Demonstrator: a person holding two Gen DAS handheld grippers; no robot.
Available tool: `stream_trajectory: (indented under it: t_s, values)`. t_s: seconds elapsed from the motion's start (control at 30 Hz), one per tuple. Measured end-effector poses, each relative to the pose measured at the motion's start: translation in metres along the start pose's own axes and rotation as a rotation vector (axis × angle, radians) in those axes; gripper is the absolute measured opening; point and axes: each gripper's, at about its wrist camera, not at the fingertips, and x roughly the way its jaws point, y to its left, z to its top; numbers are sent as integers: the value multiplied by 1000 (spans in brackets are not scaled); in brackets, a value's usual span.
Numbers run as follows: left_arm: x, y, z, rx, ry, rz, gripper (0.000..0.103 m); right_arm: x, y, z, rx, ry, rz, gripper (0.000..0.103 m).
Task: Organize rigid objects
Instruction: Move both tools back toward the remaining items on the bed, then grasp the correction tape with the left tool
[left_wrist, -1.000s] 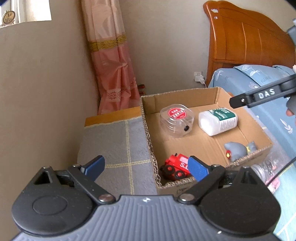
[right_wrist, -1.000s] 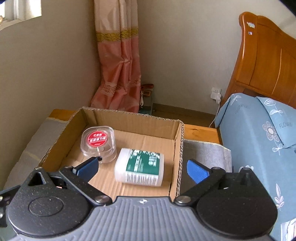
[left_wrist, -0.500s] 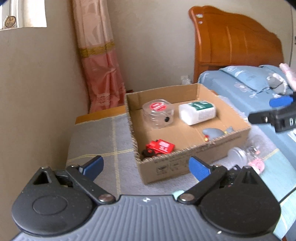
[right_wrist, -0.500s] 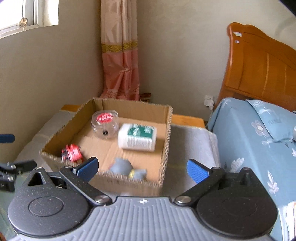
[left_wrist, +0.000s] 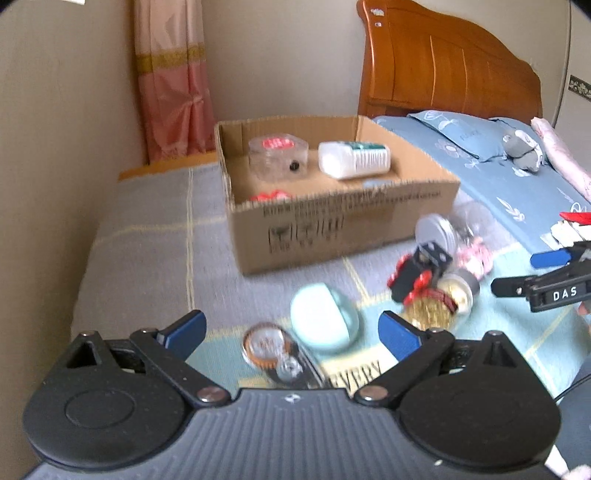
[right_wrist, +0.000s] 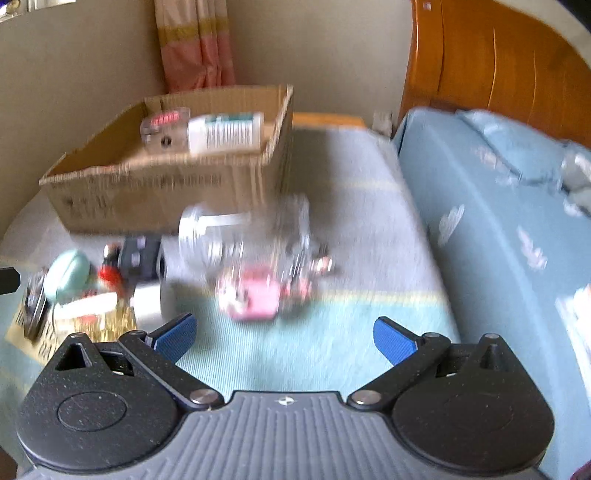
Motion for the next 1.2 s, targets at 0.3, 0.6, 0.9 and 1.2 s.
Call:
stream_trajectory:
  t_s: [0.3, 0.6, 0.9, 1.2]
  values:
    - [11, -2, -33, 82, 77, -49, 99, 16, 17, -21, -97, 39, 17, 103]
    - [32, 15, -33, 137, 75, -140, 102, 16, 13, -25, -49, 11, -4, 103]
    - [59, 11, -7, 281, 100, -213, 102, 14, 11, -27, -41, -10, -15, 103]
    - [36, -6, -25, 415, 159, -321, 102, 13, 10, -28, -44, -18, -11, 103]
